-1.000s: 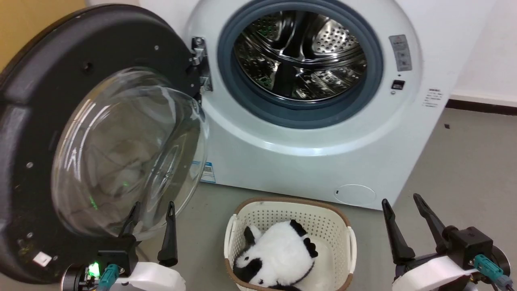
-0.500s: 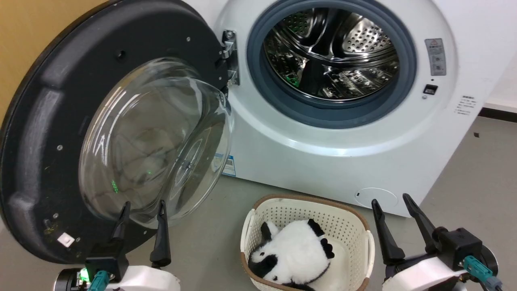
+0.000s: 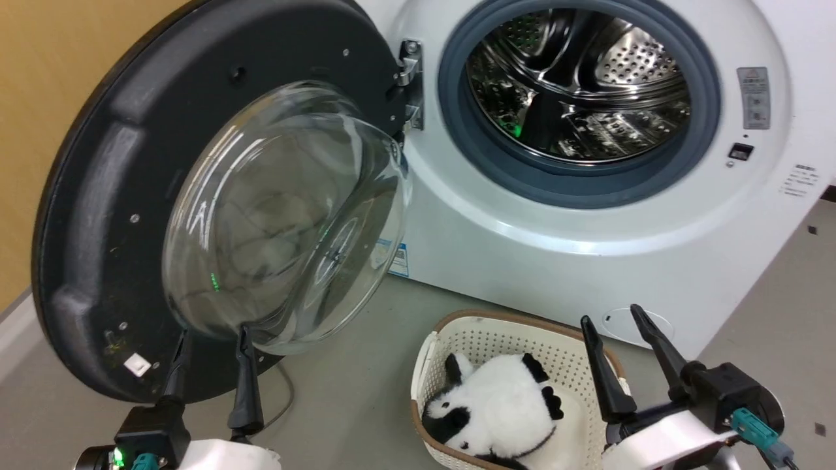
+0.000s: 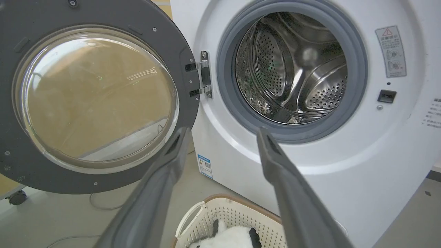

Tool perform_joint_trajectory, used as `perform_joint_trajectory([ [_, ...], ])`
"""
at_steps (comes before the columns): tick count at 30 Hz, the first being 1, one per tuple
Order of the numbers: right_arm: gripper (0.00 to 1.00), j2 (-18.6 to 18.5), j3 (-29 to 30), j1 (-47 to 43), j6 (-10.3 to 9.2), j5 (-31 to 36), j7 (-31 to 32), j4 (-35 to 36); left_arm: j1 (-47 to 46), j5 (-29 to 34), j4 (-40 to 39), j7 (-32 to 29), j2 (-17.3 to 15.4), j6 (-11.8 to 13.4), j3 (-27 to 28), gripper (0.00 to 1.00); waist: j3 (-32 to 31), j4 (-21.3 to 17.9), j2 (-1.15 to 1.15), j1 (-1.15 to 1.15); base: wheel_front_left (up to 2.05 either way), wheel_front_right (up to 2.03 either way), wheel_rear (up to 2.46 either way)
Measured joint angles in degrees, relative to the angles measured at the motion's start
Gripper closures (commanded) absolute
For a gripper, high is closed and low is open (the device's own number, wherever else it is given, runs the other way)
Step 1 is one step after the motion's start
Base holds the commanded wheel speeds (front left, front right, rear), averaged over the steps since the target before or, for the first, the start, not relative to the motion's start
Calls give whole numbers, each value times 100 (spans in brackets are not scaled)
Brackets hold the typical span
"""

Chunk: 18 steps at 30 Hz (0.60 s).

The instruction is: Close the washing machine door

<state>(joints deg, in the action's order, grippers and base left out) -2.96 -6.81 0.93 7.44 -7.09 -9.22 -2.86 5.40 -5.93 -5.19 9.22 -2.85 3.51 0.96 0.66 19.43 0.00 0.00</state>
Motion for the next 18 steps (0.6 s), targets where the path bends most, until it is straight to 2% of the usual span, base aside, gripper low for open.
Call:
perform_joint_trajectory([
  [18,0,-15,-472,255,0,-32,-204,-189,209,-315,-187,202,1,191,-37,0,45,452,0,0,-5,-5,-5],
])
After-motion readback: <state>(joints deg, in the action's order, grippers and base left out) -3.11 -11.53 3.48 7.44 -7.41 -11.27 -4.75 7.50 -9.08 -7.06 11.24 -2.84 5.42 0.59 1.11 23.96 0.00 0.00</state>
